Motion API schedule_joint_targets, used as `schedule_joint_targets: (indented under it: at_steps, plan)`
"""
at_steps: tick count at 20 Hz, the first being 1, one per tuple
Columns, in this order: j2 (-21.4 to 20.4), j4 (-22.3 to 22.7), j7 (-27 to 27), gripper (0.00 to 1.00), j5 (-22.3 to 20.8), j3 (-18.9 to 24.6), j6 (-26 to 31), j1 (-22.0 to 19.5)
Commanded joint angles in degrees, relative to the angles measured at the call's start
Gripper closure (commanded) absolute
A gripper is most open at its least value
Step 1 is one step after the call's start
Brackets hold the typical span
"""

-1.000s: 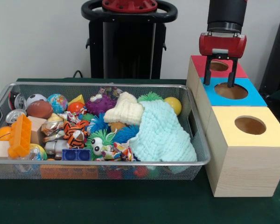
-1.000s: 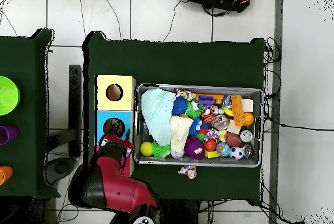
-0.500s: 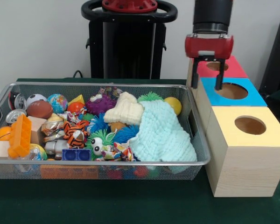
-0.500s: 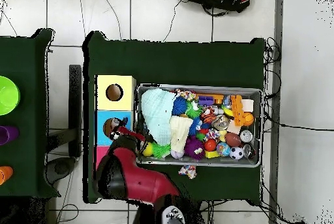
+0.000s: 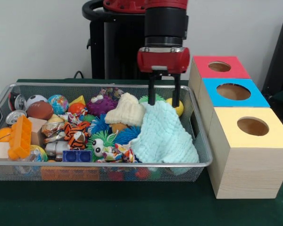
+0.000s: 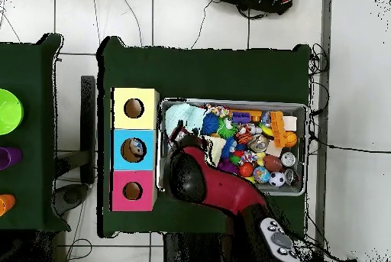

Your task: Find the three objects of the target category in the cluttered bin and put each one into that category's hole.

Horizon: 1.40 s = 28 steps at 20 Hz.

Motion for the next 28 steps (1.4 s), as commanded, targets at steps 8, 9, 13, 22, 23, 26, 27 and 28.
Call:
schedule_joint_targets:
  at_steps: [8, 9, 13, 22, 23, 26, 27, 28]
  plan:
    - [-1.79, -6.0, -0.32, 0.0, -6.16, 15.95, 15.11, -10.32]
    - [-1.96, -6.16, -1.52, 0.0, -7.37, 15.21, 15.26, -10.26]
    - [-5.12, -6.23, -7.91, 0.0, -10.65, 12.66, 25.09, -9.79]
    - [-7.29, 4.15, -15.52, 0.0, -15.86, 27.83, 30.24, -29.28]
    - [-7.03, 4.84, -15.69, 0.0, -16.85, 29.21, 30.05, -31.28]
    - [-5.17, 3.92, -15.43, 0.0, -21.36, 31.44, 28.11, -34.73]
    - [-3.93, 2.22, -14.77, 0.0, -22.12, 31.09, 28.74, -34.31]
    - [-2.7, 0.52, -14.1, 0.0, -22.88, 30.73, 29.37, -33.89]
